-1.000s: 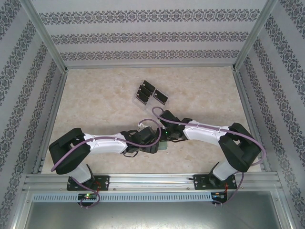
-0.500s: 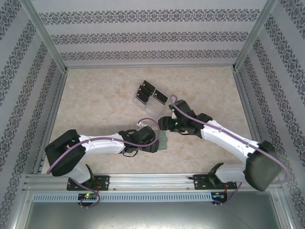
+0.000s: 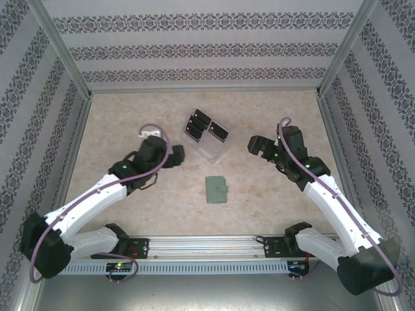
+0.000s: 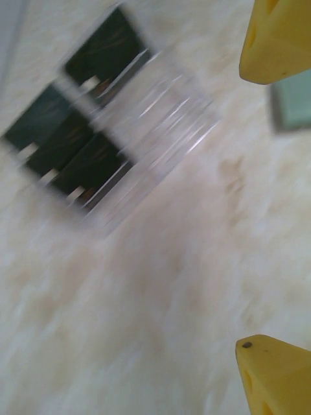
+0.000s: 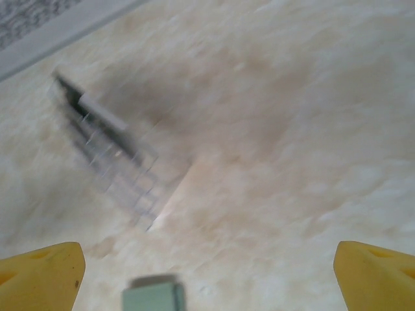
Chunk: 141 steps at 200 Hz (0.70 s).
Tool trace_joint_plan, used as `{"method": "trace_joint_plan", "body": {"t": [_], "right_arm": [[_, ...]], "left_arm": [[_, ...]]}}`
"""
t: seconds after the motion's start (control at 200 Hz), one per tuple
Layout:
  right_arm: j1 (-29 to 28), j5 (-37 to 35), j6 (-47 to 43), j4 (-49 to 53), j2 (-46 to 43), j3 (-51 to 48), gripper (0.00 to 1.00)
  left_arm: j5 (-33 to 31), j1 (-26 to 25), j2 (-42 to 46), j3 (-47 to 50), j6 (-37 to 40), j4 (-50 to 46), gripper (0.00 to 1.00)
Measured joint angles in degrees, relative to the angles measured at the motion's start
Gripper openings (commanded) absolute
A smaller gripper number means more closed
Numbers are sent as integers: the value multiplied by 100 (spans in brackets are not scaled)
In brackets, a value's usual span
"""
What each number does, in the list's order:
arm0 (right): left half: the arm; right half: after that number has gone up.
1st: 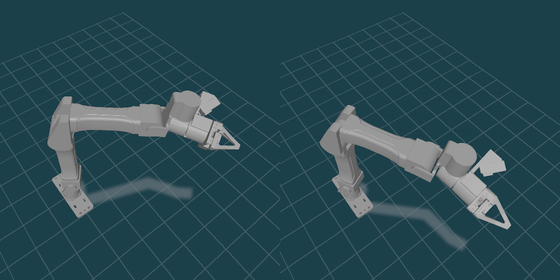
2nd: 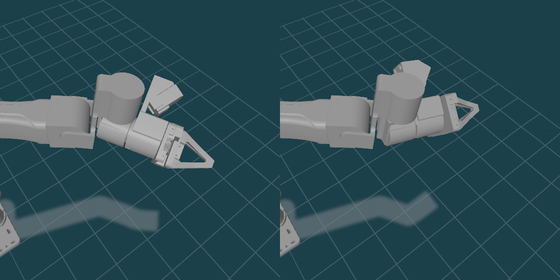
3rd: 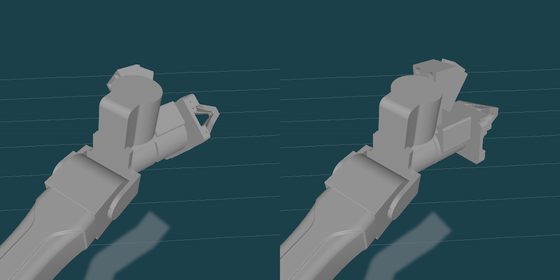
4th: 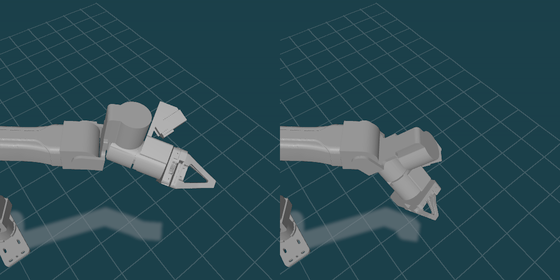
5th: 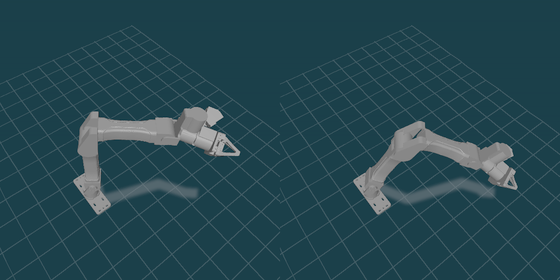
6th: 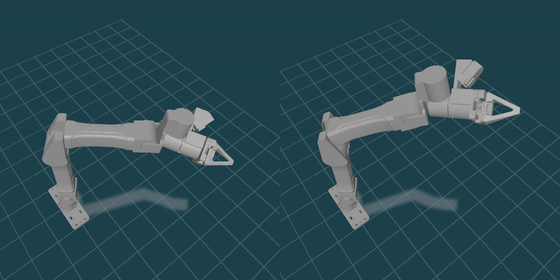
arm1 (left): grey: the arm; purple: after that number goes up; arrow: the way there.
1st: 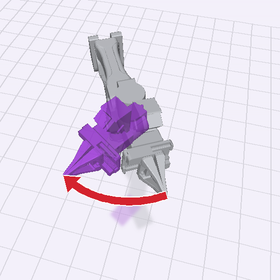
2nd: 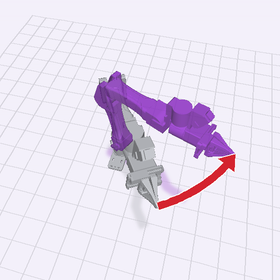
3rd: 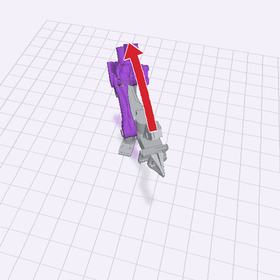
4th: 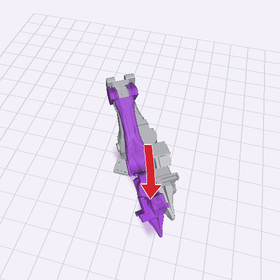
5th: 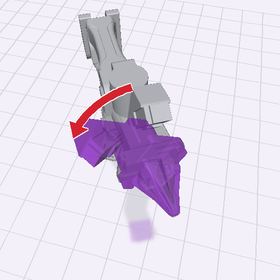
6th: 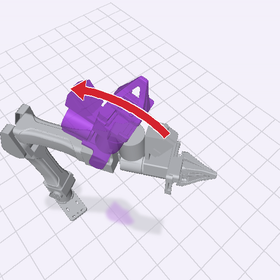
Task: Put the credit cards into the card holder
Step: Reset both arms
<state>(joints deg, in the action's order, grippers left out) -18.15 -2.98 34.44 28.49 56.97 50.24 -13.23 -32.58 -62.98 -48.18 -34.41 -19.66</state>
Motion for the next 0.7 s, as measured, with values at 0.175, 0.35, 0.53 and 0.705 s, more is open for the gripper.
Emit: {"method": "trace_joint_plan", "body": {"t": [0.175, 0.35, 0.53, 0.705], "right_arm": [[435, -1056, -472, -643, -195, -411, 98], [892, -1617, -979, -1502, -155, -1126, 98], [1200, -1742, -1547, -2430, 72, -1698, 98], [1244, -1709, -2120, -3722, 483, -2350, 98]], "left_arm": [[-623, 883, 970, 730, 1169, 704, 100], [-901, 1735, 1416, 1888, 2175, 1790, 100], [-824, 2345, 901, 2695, 2710, 3132, 100], [-566, 2544, -459, 2889, 3174, 4638, 100]]}}
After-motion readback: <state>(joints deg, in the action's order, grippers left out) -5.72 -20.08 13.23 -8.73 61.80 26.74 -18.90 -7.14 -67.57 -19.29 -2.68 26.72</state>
